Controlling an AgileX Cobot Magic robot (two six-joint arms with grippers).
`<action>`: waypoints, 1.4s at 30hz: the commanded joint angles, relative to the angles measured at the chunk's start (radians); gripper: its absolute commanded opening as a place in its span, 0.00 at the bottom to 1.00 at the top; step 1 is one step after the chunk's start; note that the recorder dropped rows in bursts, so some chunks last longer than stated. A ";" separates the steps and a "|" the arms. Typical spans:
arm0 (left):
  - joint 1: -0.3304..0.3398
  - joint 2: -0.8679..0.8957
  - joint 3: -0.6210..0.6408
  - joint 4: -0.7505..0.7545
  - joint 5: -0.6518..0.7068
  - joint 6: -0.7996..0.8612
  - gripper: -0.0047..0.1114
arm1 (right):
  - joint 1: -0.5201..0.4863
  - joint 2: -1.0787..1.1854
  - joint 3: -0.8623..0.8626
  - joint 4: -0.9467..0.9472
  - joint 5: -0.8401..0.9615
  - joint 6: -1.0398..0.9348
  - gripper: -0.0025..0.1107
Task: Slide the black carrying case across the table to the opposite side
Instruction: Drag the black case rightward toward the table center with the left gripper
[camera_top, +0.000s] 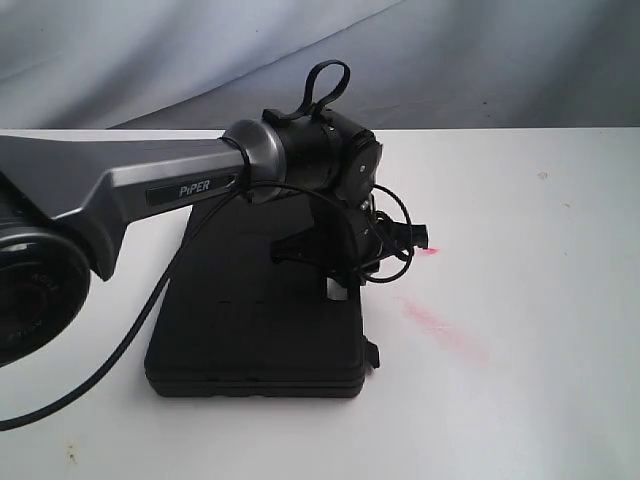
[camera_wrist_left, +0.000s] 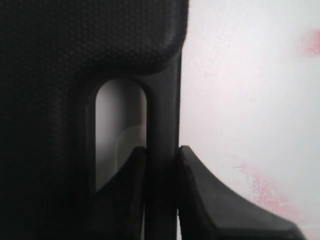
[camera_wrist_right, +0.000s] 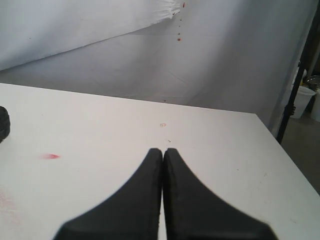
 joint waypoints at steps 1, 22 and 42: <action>-0.014 0.003 -0.011 -0.034 -0.049 -0.014 0.04 | -0.007 -0.004 0.004 0.004 0.000 0.006 0.02; -0.014 0.003 -0.011 -0.034 -0.060 -0.017 0.04 | -0.007 -0.004 0.004 0.004 0.000 0.006 0.02; -0.025 0.003 -0.011 -0.034 -0.106 -0.035 0.04 | -0.007 -0.004 0.004 0.004 0.000 0.006 0.02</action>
